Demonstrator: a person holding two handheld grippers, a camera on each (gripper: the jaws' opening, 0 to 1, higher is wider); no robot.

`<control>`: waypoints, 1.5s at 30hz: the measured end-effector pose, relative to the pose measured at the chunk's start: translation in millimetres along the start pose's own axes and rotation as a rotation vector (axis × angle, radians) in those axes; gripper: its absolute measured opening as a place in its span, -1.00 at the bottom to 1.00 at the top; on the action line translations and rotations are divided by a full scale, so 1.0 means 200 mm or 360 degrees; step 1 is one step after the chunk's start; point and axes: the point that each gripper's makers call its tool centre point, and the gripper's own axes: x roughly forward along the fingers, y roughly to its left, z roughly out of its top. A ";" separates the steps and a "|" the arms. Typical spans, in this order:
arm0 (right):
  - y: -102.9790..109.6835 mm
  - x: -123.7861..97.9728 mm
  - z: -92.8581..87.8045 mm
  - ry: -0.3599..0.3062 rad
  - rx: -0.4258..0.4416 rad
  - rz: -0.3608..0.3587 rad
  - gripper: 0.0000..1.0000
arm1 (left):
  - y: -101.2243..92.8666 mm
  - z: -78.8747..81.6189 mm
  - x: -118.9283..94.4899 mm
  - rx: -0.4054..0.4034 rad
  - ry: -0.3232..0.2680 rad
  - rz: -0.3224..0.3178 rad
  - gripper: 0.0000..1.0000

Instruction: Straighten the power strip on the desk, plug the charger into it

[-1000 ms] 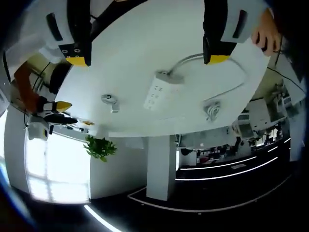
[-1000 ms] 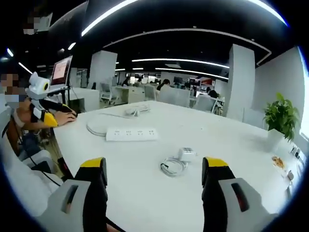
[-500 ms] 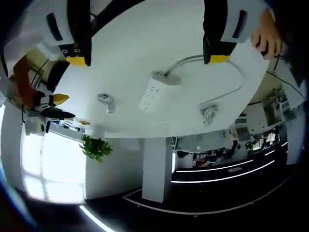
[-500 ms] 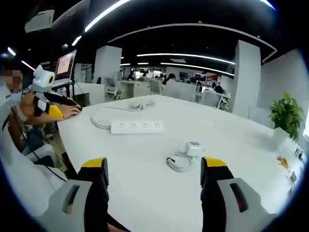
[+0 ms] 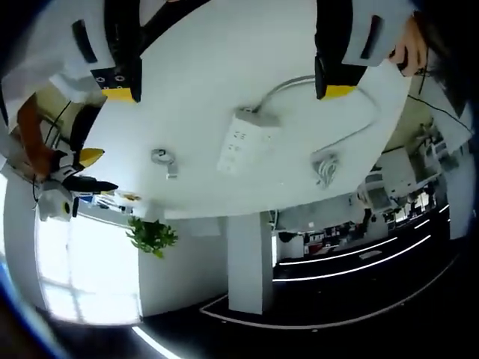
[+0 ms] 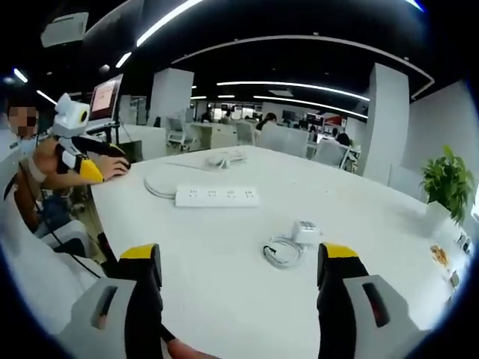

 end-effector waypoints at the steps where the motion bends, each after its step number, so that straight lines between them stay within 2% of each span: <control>1: 0.00 0.00 0.00 0.0000 -0.0006 -0.0003 0.67 | 0.00 0.00 0.00 0.0001 0.0003 0.0004 0.92; 4: -0.01 0.00 0.00 0.0006 -0.0027 -0.0010 0.66 | 0.00 0.01 -0.01 -0.0002 -0.0005 0.0001 0.92; 10: -0.04 -0.02 0.05 -0.0048 -0.0098 -0.0011 0.65 | 0.01 0.02 0.00 0.0018 0.0001 0.0026 0.92; 15: -0.05 0.01 0.07 -0.0084 -0.0040 0.0053 0.74 | 0.02 0.03 0.06 0.0043 0.0045 0.0025 0.90; 22: -0.16 0.02 0.12 -0.0029 0.0023 -0.0052 0.60 | 0.04 0.11 0.09 0.0052 0.0042 0.0028 0.92; 28: -0.20 0.06 0.08 0.0014 0.0009 -0.0073 0.59 | 0.05 0.09 0.13 0.0070 0.0093 0.0037 0.91; 32: -0.21 0.09 0.06 0.0016 0.0035 -0.0048 0.57 | 0.05 0.07 0.17 0.0060 0.0138 0.0002 0.91; 36: -0.23 0.14 0.03 0.0050 0.0014 -0.0042 0.58 | 0.10 0.06 0.23 0.0052 0.0190 0.0017 0.90; 41: -0.26 0.20 0.01 0.0095 -0.0005 -0.0008 0.56 | 0.12 0.09 0.27 0.0052 0.0205 0.0020 0.90; 45: -0.26 0.26 0.04 0.0079 -0.0028 0.0019 0.57 | 0.12 0.13 0.30 0.0052 0.0187 0.0003 0.90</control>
